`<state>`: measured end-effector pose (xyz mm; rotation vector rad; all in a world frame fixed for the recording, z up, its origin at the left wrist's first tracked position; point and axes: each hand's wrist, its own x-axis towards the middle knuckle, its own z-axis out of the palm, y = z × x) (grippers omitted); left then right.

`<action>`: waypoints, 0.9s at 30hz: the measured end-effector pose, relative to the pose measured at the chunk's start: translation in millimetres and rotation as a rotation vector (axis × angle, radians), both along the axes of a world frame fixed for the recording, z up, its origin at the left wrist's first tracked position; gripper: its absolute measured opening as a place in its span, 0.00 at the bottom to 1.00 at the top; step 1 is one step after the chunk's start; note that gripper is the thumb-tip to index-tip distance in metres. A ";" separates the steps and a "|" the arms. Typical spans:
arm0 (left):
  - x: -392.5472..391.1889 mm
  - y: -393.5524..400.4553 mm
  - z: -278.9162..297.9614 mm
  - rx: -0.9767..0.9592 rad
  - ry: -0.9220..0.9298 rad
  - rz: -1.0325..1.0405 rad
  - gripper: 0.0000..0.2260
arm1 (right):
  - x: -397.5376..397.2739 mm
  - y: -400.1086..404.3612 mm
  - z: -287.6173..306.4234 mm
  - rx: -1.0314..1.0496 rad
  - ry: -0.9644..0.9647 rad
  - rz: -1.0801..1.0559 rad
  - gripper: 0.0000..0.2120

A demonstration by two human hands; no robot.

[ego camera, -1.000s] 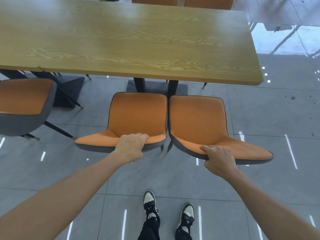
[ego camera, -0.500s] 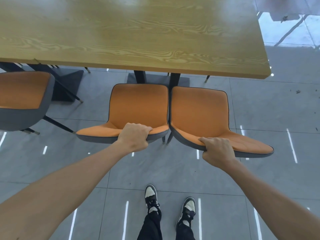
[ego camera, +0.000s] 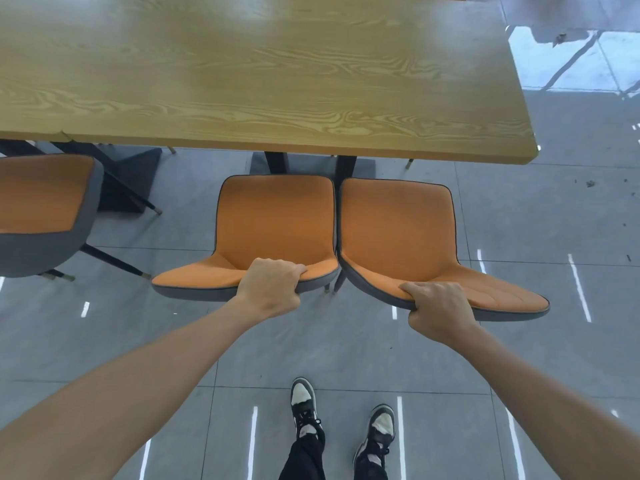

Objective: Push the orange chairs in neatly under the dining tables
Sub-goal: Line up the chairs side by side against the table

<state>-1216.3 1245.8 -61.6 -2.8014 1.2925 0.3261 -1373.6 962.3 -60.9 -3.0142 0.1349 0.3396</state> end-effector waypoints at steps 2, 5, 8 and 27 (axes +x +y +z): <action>0.5 0.4 -0.3 -0.008 0.010 0.007 0.14 | -0.2 1.8 1.3 0.007 0.006 -0.006 0.11; -0.6 1.0 1.7 -0.007 0.019 0.010 0.14 | -3.4 3.1 2.7 0.013 -0.002 -0.009 0.10; -1.2 0.9 2.5 -0.004 0.016 -0.006 0.11 | -4.5 2.7 2.3 0.029 -0.018 -0.001 0.10; 4.8 3.7 3.7 -0.010 0.014 0.008 0.13 | -4.0 -4.5 -7.4 0.035 -0.022 0.033 0.10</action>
